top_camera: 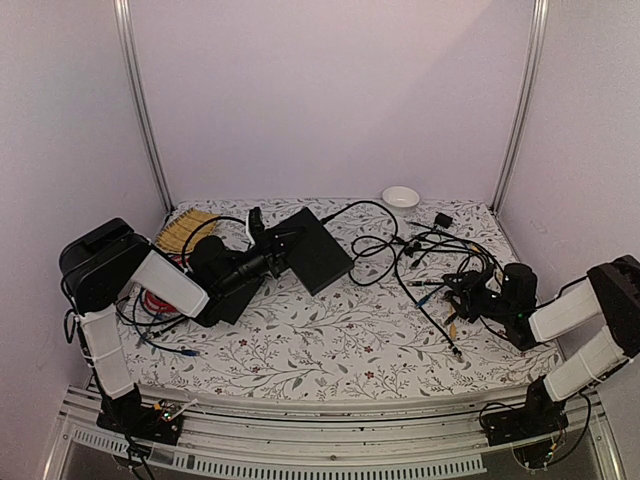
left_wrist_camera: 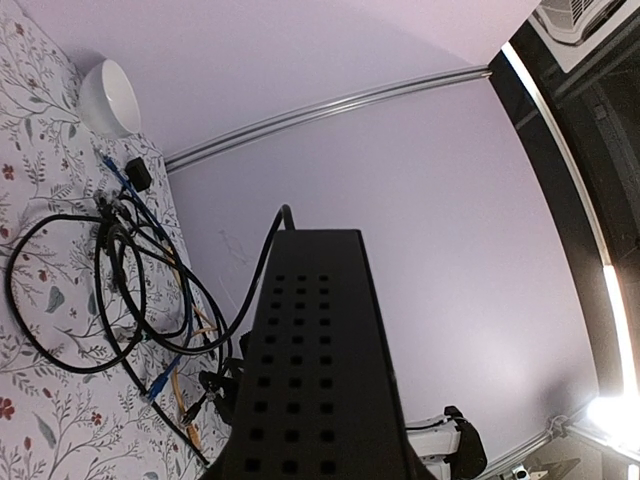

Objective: Pull the plug from the switch port
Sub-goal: Place the connector at the corner of the board.

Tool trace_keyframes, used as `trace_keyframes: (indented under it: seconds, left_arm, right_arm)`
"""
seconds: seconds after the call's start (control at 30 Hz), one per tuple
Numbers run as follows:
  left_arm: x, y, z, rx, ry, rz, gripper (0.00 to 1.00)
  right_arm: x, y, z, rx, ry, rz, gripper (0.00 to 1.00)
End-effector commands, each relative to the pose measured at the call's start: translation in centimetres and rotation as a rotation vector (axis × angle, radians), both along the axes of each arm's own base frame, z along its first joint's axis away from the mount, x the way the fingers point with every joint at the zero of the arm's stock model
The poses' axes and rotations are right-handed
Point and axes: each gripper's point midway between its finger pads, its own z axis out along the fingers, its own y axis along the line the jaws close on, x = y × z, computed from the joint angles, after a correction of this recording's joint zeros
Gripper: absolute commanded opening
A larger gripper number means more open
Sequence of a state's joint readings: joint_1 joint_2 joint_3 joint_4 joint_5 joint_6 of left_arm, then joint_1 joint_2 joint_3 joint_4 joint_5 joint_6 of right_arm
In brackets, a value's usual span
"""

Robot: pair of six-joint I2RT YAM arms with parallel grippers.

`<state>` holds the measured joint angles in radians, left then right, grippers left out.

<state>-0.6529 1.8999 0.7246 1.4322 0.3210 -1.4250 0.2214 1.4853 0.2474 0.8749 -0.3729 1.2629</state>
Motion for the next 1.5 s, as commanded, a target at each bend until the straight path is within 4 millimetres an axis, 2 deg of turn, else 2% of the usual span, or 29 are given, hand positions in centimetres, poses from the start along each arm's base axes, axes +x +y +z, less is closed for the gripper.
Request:
trace_keyframes:
  seconds: [0.0, 0.1, 0.2, 0.3, 0.5, 0.73, 1.1, 1.27, 1.4, 1.47]
  left_arm:
    - [-0.8, 0.9, 4.9, -0.104, -0.127, 0.0, 0.0]
    - [-0.7, 0.7, 5.2, -0.108, -0.134, -0.004, 0.0]
    - [-0.7, 0.5, 5.4, -0.111, -0.138, -0.007, 0.0]
    - [-0.8, 0.4, 5.5, -0.115, -0.139, -0.012, 0.0]
    - [-1.0, 0.3, 5.6, -0.122, -0.141, -0.02, 0.0]
    - [-1.1, 0.4, 5.9, -0.138, -0.148, -0.032, 0.0]
    - [-0.9, 0.9, 5.2, -0.181, -0.144, -0.058, 0.0]
    - [-0.9, 1.1, 5.3, -0.194, -0.147, -0.071, 0.0]
    - [-0.9, 1.1, 5.1, -0.19, -0.147, -0.082, 0.0]
    - [-1.0, 1.0, 5.1, -0.19, -0.146, -0.09, 0.0]
  right_arm:
    - [-0.9, -0.3, 1.5, 0.012, -0.031, -0.009, 0.49]
    - [-1.4, -1.0, 1.3, -0.052, 0.001, -0.039, 0.49]
    - [-2.1, -2.0, 0.2, -0.141, 0.051, -0.079, 0.5]
    - [-2.9, -3.2, -1.6, -0.193, 0.119, -0.124, 0.5]
    - [-3.6, -4.1, -5.4, -0.286, 0.258, -0.138, 0.5]
    - [-3.7, -5.5, -5.9, -0.425, 0.306, -0.184, 0.5]
    - [-4.3, -6.4, -2.7, -0.469, 0.3, -0.259, 0.51]
    - [-4.1, -6.2, -0.5, -0.442, 0.245, -0.288, 0.51]
    - [-2.8, -4.3, 3.1, -0.355, 0.074, -0.245, 0.51]
    - [-1.7, -2.8, 5.8, -0.311, -0.038, -0.2, 0.51]
